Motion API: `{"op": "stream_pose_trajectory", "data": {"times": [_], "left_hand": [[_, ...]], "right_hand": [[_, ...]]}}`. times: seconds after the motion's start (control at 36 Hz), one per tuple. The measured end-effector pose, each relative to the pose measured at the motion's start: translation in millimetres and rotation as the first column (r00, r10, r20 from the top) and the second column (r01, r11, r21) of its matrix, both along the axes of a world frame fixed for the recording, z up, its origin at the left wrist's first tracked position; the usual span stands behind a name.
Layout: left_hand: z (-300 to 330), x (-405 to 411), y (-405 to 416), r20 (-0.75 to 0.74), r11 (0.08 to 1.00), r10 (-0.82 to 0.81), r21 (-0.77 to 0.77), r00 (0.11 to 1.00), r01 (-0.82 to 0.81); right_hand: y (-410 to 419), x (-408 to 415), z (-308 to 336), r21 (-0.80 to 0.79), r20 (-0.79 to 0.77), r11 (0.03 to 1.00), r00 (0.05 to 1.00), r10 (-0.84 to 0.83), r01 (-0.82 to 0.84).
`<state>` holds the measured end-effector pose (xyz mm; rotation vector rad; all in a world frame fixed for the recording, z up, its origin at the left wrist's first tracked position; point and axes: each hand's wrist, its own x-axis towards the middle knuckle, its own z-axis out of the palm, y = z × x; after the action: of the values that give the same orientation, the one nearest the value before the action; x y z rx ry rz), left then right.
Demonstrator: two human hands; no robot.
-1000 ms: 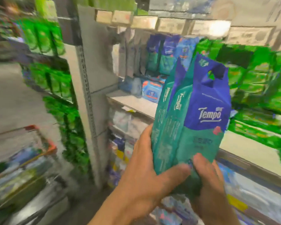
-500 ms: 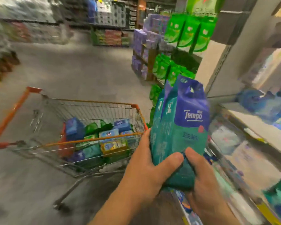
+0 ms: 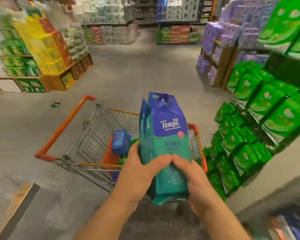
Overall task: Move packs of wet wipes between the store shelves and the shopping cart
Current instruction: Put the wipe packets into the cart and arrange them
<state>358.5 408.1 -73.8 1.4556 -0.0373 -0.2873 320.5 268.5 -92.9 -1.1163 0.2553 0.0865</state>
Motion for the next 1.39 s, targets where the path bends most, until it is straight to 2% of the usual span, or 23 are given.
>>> {"op": "stream_pose_trajectory", "data": {"times": [0.17,0.22,0.31,0.42,0.53,0.72,0.81,0.89,1.0,1.06,1.19,1.39], "left_hand": [[-12.4,57.9,10.2,-0.151,0.990,0.115,-0.061,0.982,-0.125],[-20.2,82.5,17.6,-0.196,0.976,0.158,-0.116,0.968,-0.183],[-31.1,120.4,29.3,-0.221,0.944,0.214,-0.206,0.952,-0.260],[-43.3,171.0,45.5,-0.234,0.853,0.326,-0.344,0.916,-0.391],[-60.2,213.1,52.0,-0.242,0.795,0.394,-0.395,0.887,-0.461],[-96.2,259.4,53.3,-0.208,0.832,0.325,-0.401,0.922,-0.384],[-111.6,290.9,72.0,-0.267,0.832,0.345,-0.357,0.900,-0.425],[-133.3,320.9,80.6,-0.343,0.878,0.267,-0.299,0.901,-0.374],[-181.2,340.2,75.5,-0.415,0.936,0.322,0.006,0.851,-0.352],[-208.9,345.0,73.6,-0.434,0.952,0.305,0.108,0.848,-0.287],[-278.7,352.6,75.0,-0.593,0.956,0.294,0.180,0.750,-0.233],[-354.4,352.6,98.1,-0.643,0.922,0.310,0.383,0.700,-0.056]], "right_hand": [[6.0,63.4,-11.7,-0.063,-0.089,0.981,0.980,0.176,-0.182],[12.1,86.2,-13.9,0.007,-0.111,0.976,0.970,0.216,-0.216],[21.3,124.0,-22.0,0.104,-0.128,0.978,0.972,0.196,-0.183],[32.8,167.5,-44.4,0.287,-0.108,0.944,0.974,0.199,-0.161],[57.9,202.1,-62.7,0.417,-0.105,0.902,0.980,0.168,-0.110],[61.5,266.5,-80.6,0.231,-0.186,0.972,0.982,0.001,0.043],[38.0,274.9,-97.2,0.196,-0.216,0.979,0.976,-0.006,0.049],[14.2,284.4,-123.5,0.136,-0.288,0.990,0.958,0.001,0.039],[-5.9,301.8,-169.6,0.118,-0.415,0.991,0.910,-0.011,0.066],[-10.7,313.1,-195.4,0.082,-0.478,0.995,0.878,-0.010,0.056],[-12.3,340.5,-266.0,0.030,-0.602,0.997,0.795,0.073,-0.069],[12.5,376.6,-339.3,-0.045,-0.675,0.971,0.724,0.142,-0.233]]}}
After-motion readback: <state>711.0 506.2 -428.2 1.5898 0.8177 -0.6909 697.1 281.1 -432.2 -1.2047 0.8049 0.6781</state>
